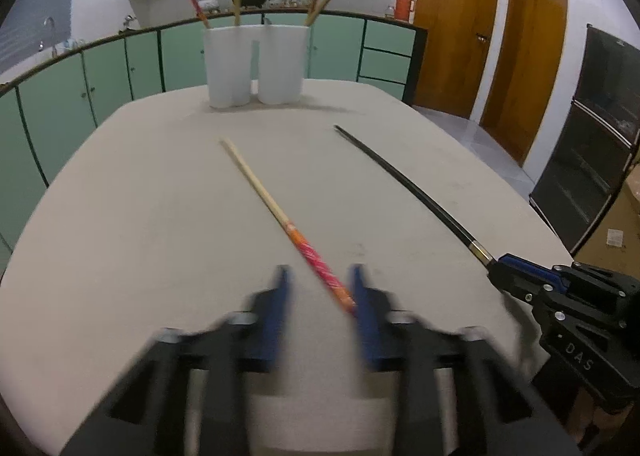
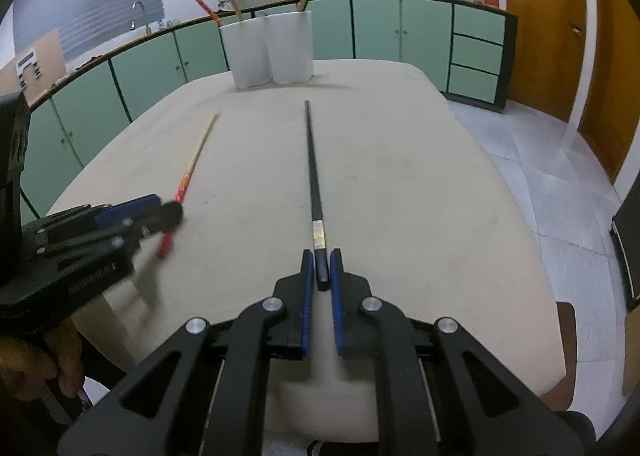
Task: Organize utensils
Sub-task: 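Grasp the red-patterned chopstick with the left tool while the right tool lifts the black chopstick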
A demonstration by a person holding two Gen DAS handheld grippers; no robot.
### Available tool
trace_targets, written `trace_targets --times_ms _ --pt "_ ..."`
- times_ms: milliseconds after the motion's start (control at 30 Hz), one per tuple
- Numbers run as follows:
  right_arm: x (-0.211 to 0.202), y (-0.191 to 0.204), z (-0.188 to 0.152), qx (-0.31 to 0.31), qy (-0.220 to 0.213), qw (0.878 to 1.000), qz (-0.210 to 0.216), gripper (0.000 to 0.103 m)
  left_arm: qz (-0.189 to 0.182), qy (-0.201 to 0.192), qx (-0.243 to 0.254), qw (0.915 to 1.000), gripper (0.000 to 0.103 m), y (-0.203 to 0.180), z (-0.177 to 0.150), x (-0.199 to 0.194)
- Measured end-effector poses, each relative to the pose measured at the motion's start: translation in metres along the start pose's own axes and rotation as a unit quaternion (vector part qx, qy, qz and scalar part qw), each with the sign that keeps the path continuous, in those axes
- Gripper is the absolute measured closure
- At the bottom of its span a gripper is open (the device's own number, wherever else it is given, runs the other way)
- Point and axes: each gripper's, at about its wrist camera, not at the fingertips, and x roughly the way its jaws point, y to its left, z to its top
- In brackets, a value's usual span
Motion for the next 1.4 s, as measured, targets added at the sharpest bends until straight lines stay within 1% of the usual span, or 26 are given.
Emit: trace_targets --times_ms 67,200,267,367,433,500,533,567,633,733,767,800,833,867,933,1000,1167,1300,1400 --pt "0.002 0.005 0.001 -0.007 0.000 1.000 0.001 0.097 0.005 -0.008 -0.012 0.9999 0.096 0.008 -0.001 -0.002" --pt "0.005 0.011 0.004 -0.017 -0.001 1.000 0.003 0.097 0.019 -0.023 -0.032 0.9990 0.097 0.024 -0.006 -0.009" --pt "0.005 0.016 0.004 -0.023 -0.001 1.000 0.008 0.097 0.018 -0.020 -0.035 0.9990 0.097 0.030 -0.009 -0.013" --pt "0.004 0.023 0.002 -0.033 -0.001 0.999 0.011 0.097 0.010 -0.014 -0.024 0.9996 0.097 0.030 -0.015 -0.024" --pt "0.003 0.023 0.002 -0.031 -0.001 0.999 0.011 0.097 0.012 -0.009 -0.014 0.9998 0.097 0.030 -0.019 -0.030" --pt "0.001 0.023 0.001 -0.024 0.001 1.000 0.012 0.095 0.007 0.004 -0.005 1.0000 0.096 0.031 -0.022 -0.033" --pt "0.000 0.022 0.000 -0.018 0.000 1.000 0.011 0.095 0.004 0.007 0.002 1.0000 0.091 0.031 -0.023 -0.035" --pt "-0.001 0.022 -0.002 -0.014 0.001 1.000 0.011 0.094 0.004 0.008 0.009 0.9999 0.079 0.030 -0.023 -0.037" --pt "-0.002 0.024 -0.004 -0.016 0.000 1.000 0.008 0.091 0.003 0.014 0.029 0.9995 0.068 0.031 -0.025 -0.038" --pt "0.001 0.025 -0.004 -0.020 -0.003 1.000 0.007 0.091 -0.005 0.012 0.051 0.9986 0.067 0.033 -0.028 -0.036" --pt "0.003 0.024 -0.003 -0.017 -0.003 1.000 0.010 0.091 -0.011 0.011 0.050 0.9986 0.068 0.033 -0.027 -0.035" --pt "0.004 0.024 -0.001 -0.015 -0.003 1.000 0.011 0.091 -0.017 0.009 0.047 0.9987 0.071 0.035 -0.025 -0.033" --pt "0.005 0.023 0.000 -0.012 -0.001 1.000 0.010 0.093 -0.018 0.006 0.044 0.9988 0.086 0.037 -0.024 -0.031" --pt "0.004 0.023 0.001 -0.012 0.000 1.000 0.008 0.095 -0.016 0.006 0.041 0.9990 0.096 0.039 -0.023 -0.030" --pt "0.002 0.022 0.000 -0.010 0.003 1.000 0.007 0.097 -0.028 0.011 0.018 0.9994 0.097 0.046 -0.020 -0.031" --pt "-0.004 0.022 0.002 -0.005 0.004 1.000 0.011 0.097 -0.029 0.010 0.009 0.9995 0.097 0.048 -0.018 -0.037" --pt "-0.046 0.022 0.012 0.010 -0.031 0.999 0.016 0.097 -0.029 -0.005 -0.017 0.9994 0.097 0.051 -0.001 -0.071" --pt "-0.084 0.028 0.027 -0.004 -0.061 0.998 0.023 0.097 -0.019 -0.029 -0.019 0.9992 0.097 0.052 0.020 -0.106" --pt "-0.109 0.030 0.045 -0.016 -0.084 0.996 0.026 0.097 -0.015 -0.044 -0.015 0.9988 0.097 0.053 0.035 -0.126"
